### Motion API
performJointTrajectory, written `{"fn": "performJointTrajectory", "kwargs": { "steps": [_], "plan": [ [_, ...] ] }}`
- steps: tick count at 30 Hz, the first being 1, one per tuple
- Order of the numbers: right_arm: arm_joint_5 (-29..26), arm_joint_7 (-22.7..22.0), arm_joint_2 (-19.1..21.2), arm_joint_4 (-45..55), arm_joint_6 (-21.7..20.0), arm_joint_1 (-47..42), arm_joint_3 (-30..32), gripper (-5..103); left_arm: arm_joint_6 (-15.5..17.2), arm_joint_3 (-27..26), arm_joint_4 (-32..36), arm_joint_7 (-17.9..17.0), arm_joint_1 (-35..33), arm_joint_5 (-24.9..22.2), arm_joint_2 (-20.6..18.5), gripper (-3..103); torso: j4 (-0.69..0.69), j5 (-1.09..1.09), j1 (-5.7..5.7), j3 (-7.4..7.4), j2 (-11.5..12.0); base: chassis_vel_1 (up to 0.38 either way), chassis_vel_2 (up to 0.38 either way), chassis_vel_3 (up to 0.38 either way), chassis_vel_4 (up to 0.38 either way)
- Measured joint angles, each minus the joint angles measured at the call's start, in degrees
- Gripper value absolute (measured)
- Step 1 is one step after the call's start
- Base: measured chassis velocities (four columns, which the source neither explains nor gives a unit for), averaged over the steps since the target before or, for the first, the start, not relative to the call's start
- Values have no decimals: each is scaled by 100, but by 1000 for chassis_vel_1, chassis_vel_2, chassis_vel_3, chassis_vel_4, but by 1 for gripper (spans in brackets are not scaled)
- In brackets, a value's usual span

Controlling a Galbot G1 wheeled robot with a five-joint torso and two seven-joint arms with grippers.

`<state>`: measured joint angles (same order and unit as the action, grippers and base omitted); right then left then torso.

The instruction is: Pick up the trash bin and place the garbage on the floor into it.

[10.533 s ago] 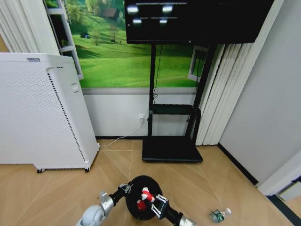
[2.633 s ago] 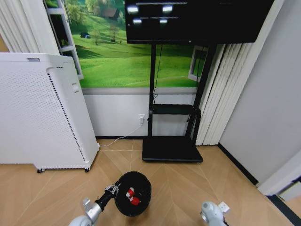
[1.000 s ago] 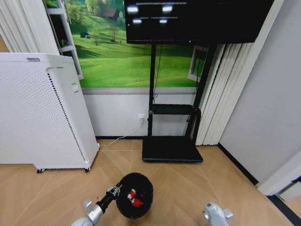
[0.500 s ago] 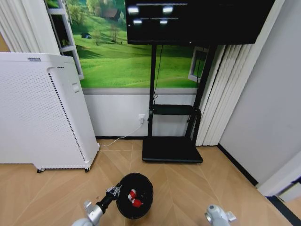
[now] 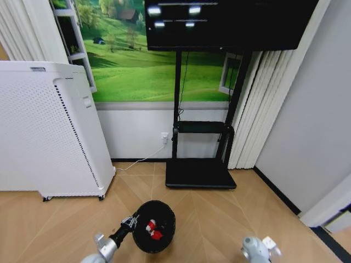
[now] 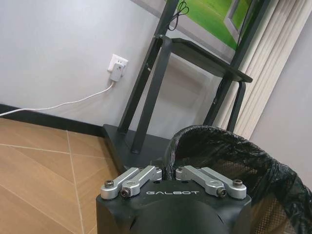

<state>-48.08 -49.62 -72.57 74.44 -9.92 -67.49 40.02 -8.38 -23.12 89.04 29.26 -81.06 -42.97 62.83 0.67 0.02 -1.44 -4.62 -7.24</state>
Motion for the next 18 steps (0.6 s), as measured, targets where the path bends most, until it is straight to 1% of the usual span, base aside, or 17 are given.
{"fn": "performJointTrajectory", "kwargs": {
  "steps": [1,2,3,4,5,6,7,8,9,10,13,14,15,16,17,18],
  "plan": [
    [0,0,0,0,0,0,0,22,0,0,0,0,0,0,0,7,0,0,0,0,0,0,0,0,0],
    [488,330,63,328,143,-129,-13,22,0,-10,-13,0,14,-29,-22,7,-1,-4,0,0,0,0,0,0,0],
    [950,684,116,567,333,-258,-22,22,3,-26,-26,-2,35,-53,-44,7,1,0,0,0,0,0,0,0,0],
    [1269,936,160,710,503,-350,-24,22,10,-34,-33,-6,51,-72,-59,7,1,3,0,0,0,0,0,0,0],
    [1644,1249,227,872,765,-459,-22,22,22,-45,-41,-21,70,-103,-78,7,2,1,0,1,-1,0,0,0,0],
    [1644,1249,227,872,765,-459,-22,22,22,-45,-41,-21,70,-103,-78,7,2,1,0,1,-1,0,0,0,0],
    [2039,1532,304,1008,1084,-572,-18,22,35,-52,-47,-37,94,-143,-95,7,1,-2,0,1,-1,0,0,0,0],
    [2655,1857,428,1133,1561,-713,6,22,60,-67,-67,-51,133,-194,-115,7,1,-2,0,1,-1,0,0,0,0],
    [2655,1857,428,1133,1561,-713,6,22,60,-67,-67,-51,133,-194,-115,7,1,-2,0,1,-1,0,0,0,0],
    [3125,2097,532,1212,1927,-815,36,22,70,-80,-91,-55,162,-224,-128,7,1,1,0,1,-1,0,0,0,0],
    [4051,2671,862,1522,2812,-1167,205,22,147,-113,-145,-121,256,-382,-172,7,1,-4,0,1,-1,0,0,0,0],
    [4051,2671,862,1522,2812,-1167,205,22,147,-113,-145,-121,256,-382,-172,7,1,-4,0,1,-1,0,0,0,0],
    [4297,2846,971,1682,3138,-1319,250,22,180,-117,-155,-155,302,-456,-191,7,1,-2,0,1,-2,0,0,0,0],
    [4581,3023,1079,1912,3578,-1521,270,22,225,-119,-187,-210,413,-539,-218,7,1,-3,0,1,-2,0,0,0,0],
    [4581,3023,1079,1912,3578,-1521,270,22,225,-119,-187,-210,413,-539,-218,7,1,-3,0,1,-2,0,0,0,0],
    [4842,3171,1151,2137,3927,-1716,255,22,252,-110,-227,-247,529,-580,-243,7,0,-3,0,1,-2,0,0,0,0]
  ]
}}
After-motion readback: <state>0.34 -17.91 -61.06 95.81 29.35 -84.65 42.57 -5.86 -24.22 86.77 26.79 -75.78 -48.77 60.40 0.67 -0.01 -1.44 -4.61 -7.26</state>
